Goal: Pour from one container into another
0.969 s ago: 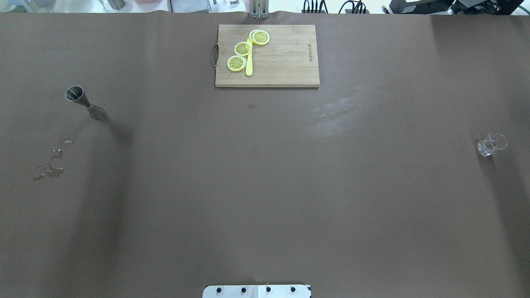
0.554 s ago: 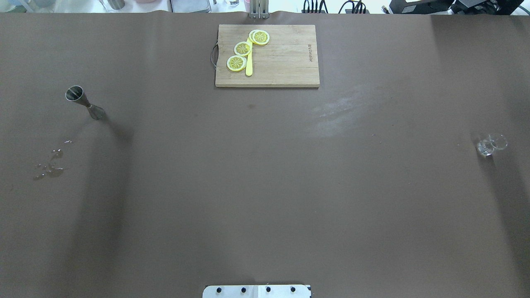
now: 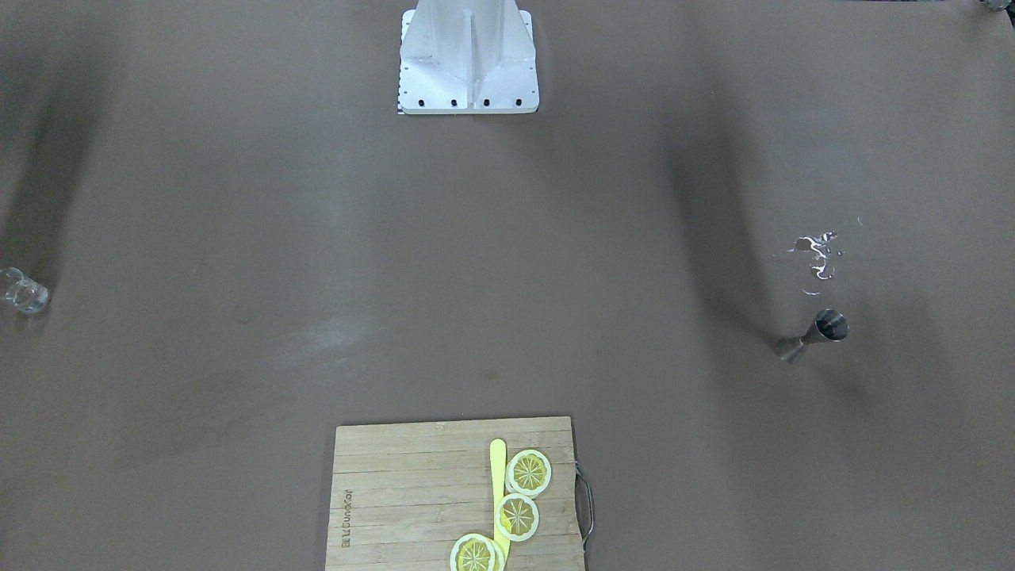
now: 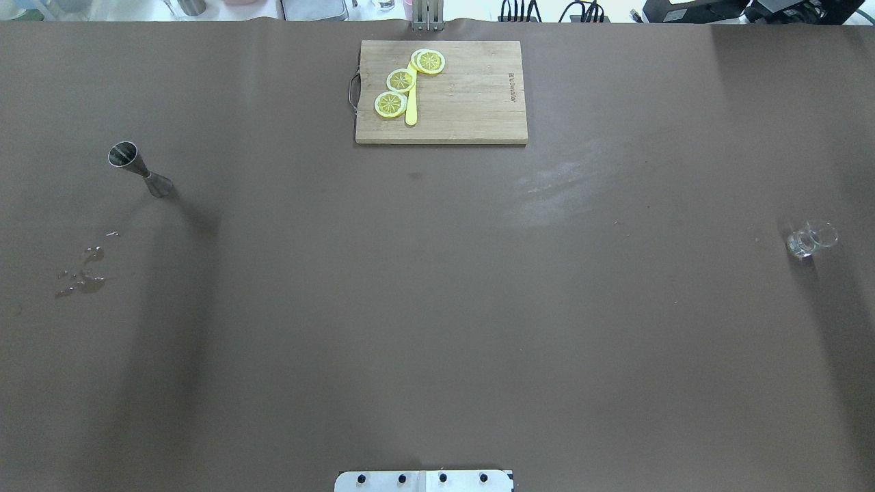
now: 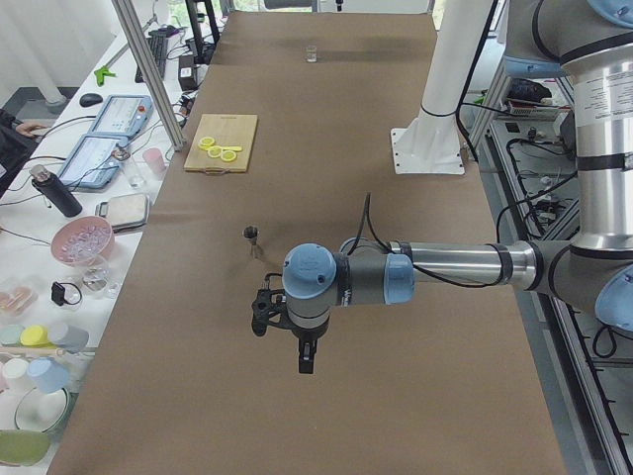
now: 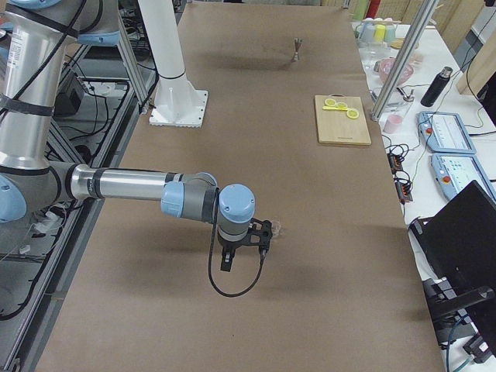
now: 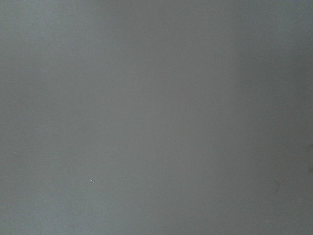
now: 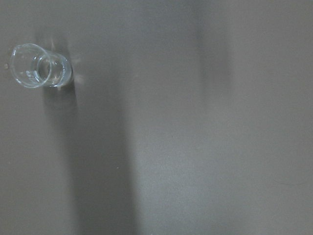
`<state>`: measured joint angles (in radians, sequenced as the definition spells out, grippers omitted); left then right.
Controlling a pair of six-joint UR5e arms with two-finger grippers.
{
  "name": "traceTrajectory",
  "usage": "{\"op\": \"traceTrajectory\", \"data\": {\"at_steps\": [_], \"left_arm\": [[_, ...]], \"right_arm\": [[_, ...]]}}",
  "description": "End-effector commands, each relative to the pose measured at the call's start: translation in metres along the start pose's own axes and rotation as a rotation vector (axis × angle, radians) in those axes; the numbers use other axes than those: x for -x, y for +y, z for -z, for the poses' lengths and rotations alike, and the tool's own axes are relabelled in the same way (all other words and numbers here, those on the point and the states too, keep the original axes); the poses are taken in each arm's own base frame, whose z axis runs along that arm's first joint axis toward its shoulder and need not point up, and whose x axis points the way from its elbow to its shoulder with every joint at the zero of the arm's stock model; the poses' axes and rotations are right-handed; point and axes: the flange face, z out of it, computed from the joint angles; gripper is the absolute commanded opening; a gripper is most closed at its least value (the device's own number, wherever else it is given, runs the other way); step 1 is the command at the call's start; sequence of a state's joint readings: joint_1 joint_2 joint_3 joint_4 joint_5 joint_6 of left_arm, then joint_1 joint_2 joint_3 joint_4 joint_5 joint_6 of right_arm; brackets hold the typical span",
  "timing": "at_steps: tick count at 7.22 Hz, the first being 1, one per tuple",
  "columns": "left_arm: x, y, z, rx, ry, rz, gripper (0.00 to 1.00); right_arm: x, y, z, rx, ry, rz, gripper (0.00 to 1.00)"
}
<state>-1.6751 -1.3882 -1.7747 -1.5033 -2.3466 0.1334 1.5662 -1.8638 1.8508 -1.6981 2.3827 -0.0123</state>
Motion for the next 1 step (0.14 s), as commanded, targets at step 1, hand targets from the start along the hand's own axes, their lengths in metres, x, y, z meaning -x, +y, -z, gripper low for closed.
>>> {"op": "traceTrajectory", "data": {"at_steps": [1], "left_arm": [[-0.0018, -0.0038, 0.0024, -0.005, -0.002, -0.005, 0.98]], "right_arm": [[0.0004, 0.0, 0.0003, 0.0, -0.001, 0.001, 1.0]]}}
